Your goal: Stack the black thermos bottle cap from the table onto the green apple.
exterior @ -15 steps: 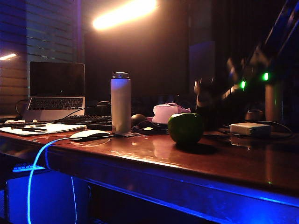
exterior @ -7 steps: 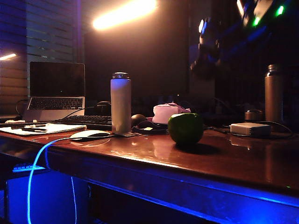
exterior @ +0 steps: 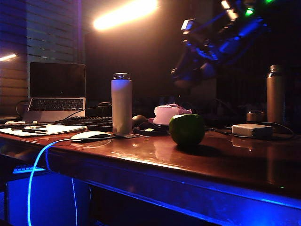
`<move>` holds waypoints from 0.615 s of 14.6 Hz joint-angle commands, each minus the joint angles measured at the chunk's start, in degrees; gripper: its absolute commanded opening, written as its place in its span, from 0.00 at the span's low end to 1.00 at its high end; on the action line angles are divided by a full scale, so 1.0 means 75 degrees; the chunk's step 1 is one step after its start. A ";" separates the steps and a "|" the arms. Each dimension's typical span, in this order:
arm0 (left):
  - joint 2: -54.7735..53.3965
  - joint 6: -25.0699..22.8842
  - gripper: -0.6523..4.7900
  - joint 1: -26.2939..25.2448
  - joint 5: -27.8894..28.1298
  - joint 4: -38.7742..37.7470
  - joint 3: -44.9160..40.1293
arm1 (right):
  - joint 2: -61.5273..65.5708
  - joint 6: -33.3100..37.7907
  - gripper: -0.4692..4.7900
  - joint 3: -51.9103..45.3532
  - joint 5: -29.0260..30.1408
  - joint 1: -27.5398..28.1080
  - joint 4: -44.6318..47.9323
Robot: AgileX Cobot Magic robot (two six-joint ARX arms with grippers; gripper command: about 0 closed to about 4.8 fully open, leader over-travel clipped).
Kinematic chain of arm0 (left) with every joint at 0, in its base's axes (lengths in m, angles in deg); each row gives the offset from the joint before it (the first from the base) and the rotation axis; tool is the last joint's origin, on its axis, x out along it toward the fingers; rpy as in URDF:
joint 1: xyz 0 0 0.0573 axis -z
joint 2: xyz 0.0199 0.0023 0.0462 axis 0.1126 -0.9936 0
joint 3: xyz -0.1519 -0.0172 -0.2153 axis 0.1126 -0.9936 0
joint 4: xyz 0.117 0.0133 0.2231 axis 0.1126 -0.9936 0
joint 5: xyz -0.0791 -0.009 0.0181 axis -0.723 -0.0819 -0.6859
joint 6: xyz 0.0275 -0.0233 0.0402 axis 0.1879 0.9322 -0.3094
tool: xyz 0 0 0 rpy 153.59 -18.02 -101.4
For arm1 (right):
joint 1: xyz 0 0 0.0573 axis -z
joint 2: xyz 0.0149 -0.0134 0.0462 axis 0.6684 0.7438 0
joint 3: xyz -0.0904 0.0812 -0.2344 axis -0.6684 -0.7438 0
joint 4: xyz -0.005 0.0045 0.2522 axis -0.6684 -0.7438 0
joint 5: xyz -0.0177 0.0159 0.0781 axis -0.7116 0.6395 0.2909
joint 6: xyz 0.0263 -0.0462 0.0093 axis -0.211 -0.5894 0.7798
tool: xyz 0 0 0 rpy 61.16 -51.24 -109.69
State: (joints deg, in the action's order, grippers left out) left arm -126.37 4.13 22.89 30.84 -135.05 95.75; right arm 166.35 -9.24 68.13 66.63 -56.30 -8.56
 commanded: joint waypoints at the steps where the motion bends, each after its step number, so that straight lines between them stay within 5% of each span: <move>1: 0.0020 -0.0035 0.11 -0.0003 -0.0012 0.0076 0.0038 | -0.0061 -0.0073 0.53 0.0035 0.0038 -0.0160 -0.0452; 9: 0.0026 -0.0029 0.11 -0.0003 -0.0015 0.0064 0.0038 | -0.0061 -0.0143 0.53 0.0032 -0.0073 -0.0140 -0.1358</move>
State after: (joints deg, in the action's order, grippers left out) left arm -126.37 4.11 22.89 30.84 -135.05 95.73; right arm 166.35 -9.61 68.13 66.50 -57.32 -18.94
